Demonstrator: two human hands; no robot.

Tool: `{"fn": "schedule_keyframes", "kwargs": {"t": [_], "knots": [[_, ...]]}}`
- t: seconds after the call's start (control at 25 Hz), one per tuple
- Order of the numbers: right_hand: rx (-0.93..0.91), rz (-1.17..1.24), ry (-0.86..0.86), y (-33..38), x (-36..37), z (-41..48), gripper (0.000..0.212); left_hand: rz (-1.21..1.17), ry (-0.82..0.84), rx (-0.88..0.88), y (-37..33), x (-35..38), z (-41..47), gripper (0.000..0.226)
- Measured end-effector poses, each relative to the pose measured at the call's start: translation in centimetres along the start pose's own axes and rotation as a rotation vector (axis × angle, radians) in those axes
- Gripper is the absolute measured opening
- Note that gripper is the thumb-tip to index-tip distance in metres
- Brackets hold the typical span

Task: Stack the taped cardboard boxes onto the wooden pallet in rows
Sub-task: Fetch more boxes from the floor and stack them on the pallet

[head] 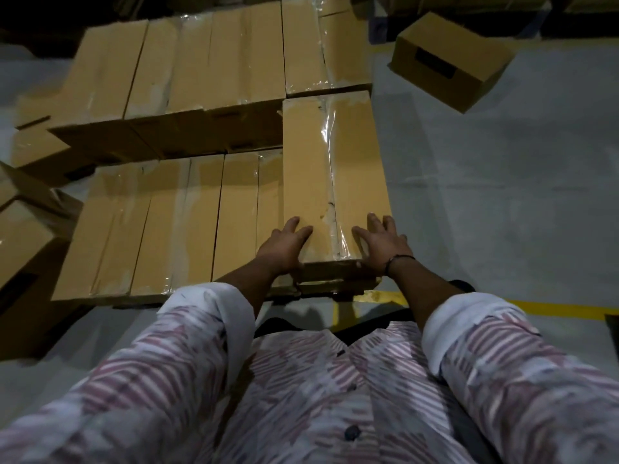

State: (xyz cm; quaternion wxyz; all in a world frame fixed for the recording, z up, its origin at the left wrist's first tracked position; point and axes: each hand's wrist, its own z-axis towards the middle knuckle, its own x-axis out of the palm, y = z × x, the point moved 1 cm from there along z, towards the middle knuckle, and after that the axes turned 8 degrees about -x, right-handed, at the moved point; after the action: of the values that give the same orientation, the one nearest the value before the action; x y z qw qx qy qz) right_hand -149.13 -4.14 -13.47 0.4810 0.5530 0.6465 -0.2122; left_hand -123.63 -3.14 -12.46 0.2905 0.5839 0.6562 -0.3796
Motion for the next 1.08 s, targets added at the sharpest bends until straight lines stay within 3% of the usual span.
{"fn": "schedule_keyframes", "kwargs": {"t": [1.08], "knots": [[-0.040,0.071,0.021,-1.2,0.0,-0.5,0.061,0.109,0.063,-0.002,-0.4,0.8,0.8,0.098]]}}
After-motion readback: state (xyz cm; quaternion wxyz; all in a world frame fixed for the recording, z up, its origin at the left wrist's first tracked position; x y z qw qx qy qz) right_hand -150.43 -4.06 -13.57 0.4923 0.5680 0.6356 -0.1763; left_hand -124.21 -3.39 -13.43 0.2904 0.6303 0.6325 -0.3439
